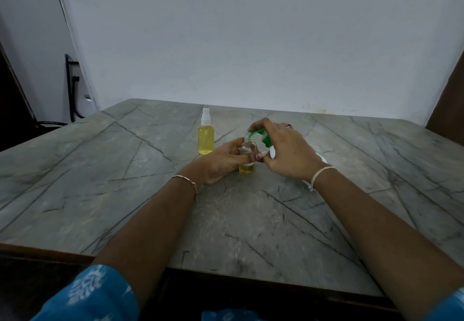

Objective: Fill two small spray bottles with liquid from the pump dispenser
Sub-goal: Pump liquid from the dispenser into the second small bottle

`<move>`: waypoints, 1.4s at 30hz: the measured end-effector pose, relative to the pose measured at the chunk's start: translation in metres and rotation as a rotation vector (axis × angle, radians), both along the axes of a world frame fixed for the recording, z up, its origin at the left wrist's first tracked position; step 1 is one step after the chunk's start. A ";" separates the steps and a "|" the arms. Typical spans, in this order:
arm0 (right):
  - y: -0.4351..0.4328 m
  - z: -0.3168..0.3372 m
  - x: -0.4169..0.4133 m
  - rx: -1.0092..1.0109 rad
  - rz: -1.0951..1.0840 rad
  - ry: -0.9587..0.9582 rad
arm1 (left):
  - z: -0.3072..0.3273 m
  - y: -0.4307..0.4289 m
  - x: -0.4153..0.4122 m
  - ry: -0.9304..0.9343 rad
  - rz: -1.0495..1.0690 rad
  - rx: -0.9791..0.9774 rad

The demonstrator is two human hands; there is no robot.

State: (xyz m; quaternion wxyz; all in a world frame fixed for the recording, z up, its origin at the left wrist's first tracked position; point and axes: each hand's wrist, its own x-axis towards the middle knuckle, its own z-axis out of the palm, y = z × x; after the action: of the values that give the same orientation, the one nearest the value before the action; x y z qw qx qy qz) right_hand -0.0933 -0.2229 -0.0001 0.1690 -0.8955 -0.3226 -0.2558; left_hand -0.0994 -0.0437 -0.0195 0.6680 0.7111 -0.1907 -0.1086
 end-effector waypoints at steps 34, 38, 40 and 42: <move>0.001 -0.001 -0.004 -0.032 -0.059 -0.014 | 0.003 -0.003 -0.001 0.059 0.075 -0.035; 0.002 -0.001 -0.005 -0.042 -0.080 -0.028 | 0.003 -0.003 -0.002 0.057 0.071 -0.041; 0.001 -0.001 -0.006 -0.050 -0.085 -0.027 | 0.003 -0.004 -0.001 0.060 0.068 -0.044; -0.001 -0.001 -0.008 -0.060 -0.083 -0.020 | 0.004 -0.004 -0.001 0.068 0.068 -0.048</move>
State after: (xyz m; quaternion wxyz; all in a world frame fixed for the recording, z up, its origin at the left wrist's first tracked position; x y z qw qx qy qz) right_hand -0.1013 -0.2242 -0.0007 0.1279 -0.9102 -0.2943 -0.2617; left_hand -0.1002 -0.0472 -0.0160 0.6942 0.6969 -0.1460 -0.1055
